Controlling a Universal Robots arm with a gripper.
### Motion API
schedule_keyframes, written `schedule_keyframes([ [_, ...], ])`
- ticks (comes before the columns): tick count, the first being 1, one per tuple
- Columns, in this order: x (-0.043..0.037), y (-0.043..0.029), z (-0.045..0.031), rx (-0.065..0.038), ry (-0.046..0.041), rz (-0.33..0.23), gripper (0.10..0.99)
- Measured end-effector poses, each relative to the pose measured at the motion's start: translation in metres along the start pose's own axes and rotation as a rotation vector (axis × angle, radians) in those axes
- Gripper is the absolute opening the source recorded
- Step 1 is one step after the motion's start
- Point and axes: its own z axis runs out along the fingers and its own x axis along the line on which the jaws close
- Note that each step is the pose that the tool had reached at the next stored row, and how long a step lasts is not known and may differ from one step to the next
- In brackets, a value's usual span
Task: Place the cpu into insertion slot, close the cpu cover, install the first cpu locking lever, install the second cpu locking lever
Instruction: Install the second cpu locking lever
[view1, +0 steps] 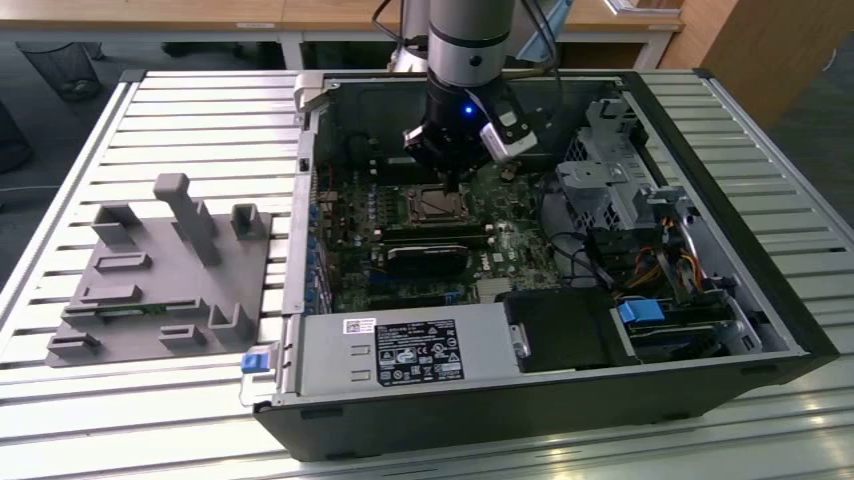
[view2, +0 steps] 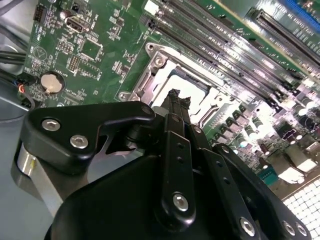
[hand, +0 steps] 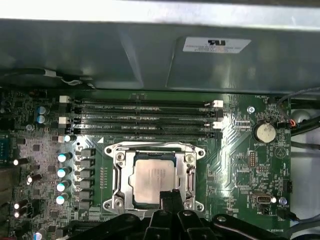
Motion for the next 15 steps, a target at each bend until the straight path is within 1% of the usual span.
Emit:
schedule_keyframes([
  [4, 0.0, -0.0039, -0.0002, -0.001, -0.0001, 0.0, 0.106],
  [15, 0.0001, -0.007, -0.0003, -0.001, -0.0001, 0.0, 0.106],
])
